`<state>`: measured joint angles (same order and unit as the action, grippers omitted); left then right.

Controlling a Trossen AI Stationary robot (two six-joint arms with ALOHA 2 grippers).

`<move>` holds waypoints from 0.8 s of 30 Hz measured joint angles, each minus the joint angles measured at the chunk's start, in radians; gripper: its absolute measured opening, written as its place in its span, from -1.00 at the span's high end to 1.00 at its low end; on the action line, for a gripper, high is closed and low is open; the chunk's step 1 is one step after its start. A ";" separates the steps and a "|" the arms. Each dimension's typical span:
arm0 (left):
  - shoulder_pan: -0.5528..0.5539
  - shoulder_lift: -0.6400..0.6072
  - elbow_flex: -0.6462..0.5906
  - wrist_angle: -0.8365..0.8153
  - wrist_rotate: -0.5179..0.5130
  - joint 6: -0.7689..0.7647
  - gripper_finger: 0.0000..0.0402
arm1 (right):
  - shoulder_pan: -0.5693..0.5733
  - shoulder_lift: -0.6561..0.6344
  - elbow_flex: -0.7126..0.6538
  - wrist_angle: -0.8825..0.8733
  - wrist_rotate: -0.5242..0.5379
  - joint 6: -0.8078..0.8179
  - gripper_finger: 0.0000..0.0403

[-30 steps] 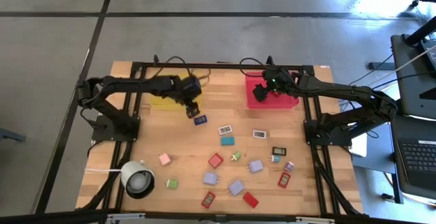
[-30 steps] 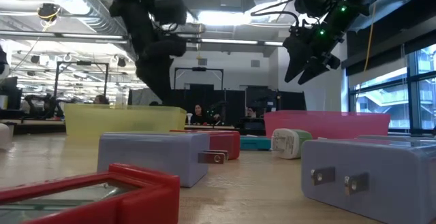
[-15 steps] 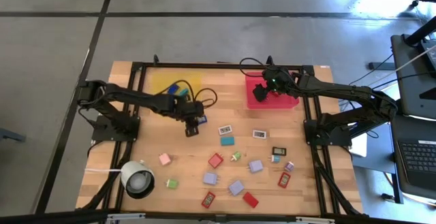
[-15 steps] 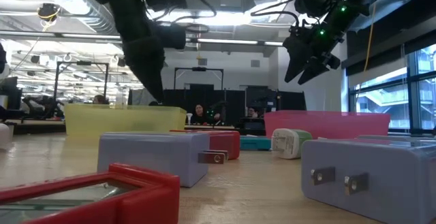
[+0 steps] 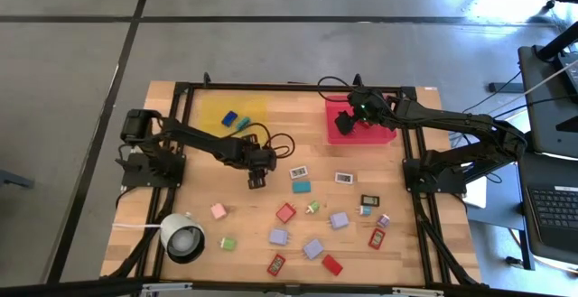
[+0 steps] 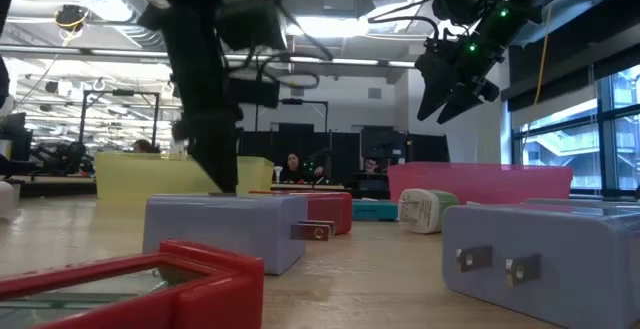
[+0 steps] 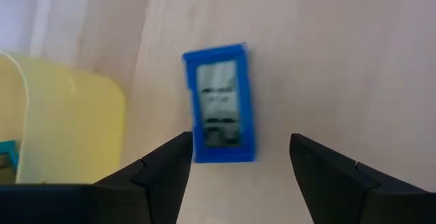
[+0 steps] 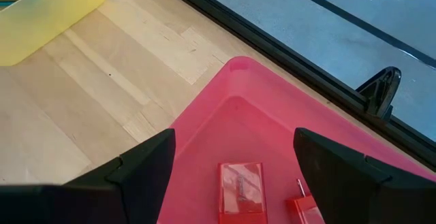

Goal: Pick & Place Office items
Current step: Put the blue digital clock into the yellow bin

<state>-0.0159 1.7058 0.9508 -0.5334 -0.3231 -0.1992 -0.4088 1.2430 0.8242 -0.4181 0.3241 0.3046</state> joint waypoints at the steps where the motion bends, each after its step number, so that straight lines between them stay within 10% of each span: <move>1: 0.003 0.011 0.000 -0.001 -0.012 0.010 -0.24 | 0.000 0.000 0.000 0.002 0.000 0.000 -0.50; 24: 0.169 0.059 0.000 0.030 0.259 -0.005 -0.23 | 0.000 0.000 0.000 0.006 -0.003 0.000 -0.50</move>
<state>0.1527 1.7645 0.9512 -0.5029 -0.0637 -0.2043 -0.4088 1.2430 0.8242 -0.4118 0.3214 0.3050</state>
